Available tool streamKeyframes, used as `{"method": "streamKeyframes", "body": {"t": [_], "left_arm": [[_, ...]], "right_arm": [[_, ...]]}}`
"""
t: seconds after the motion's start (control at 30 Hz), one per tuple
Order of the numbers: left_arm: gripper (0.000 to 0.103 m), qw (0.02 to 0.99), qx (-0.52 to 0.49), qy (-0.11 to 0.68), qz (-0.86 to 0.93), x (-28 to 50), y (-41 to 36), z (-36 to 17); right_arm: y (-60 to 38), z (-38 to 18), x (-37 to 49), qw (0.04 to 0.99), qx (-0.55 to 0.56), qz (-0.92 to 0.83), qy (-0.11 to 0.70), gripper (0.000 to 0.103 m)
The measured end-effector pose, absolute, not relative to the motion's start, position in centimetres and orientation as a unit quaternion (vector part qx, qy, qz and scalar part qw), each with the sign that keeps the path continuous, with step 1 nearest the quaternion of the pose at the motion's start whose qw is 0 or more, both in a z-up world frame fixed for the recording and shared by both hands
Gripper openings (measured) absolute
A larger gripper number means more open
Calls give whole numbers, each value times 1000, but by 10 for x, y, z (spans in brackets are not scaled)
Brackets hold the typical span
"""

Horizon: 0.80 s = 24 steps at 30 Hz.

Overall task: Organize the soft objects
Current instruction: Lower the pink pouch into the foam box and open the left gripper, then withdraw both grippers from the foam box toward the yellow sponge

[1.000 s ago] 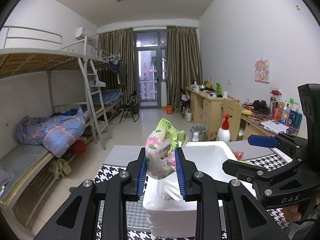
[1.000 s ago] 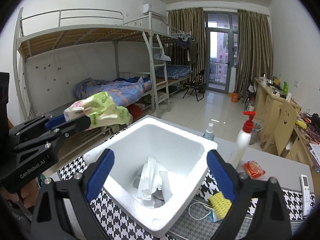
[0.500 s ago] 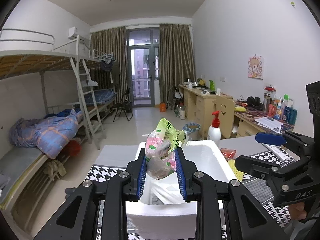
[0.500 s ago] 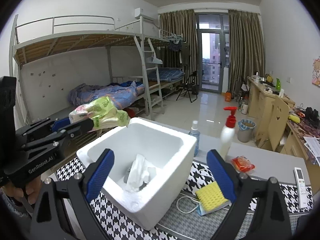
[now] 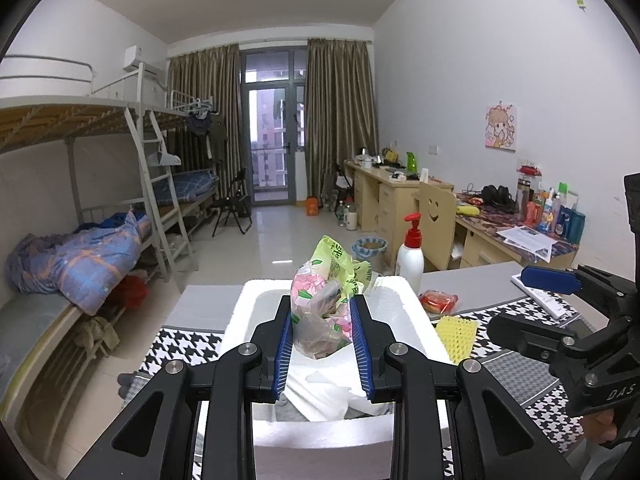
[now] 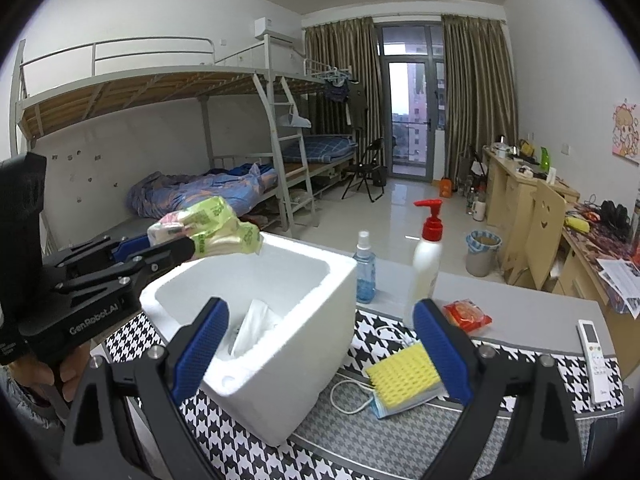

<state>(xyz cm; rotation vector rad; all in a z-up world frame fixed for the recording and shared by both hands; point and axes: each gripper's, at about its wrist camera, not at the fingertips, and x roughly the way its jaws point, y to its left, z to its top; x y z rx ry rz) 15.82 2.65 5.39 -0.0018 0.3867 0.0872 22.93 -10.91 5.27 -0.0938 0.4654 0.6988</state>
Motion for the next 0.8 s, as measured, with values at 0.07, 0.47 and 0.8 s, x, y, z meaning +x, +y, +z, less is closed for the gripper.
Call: {"method": "streamKeyframes", "body": {"t": [0.07,0.47,0.8], "left_arm": [[30,980,-3,195,43,161,26,53],[97,977,-8,205,52,169,26,46],[99,979,-21,196,56,164,21,47]], "right_arm": [[-112,52,231,913,-44,336,228,96],[-124,46,237,914,-36,329,236,96],[-135,45,236,917,-28,321,235,96]]}}
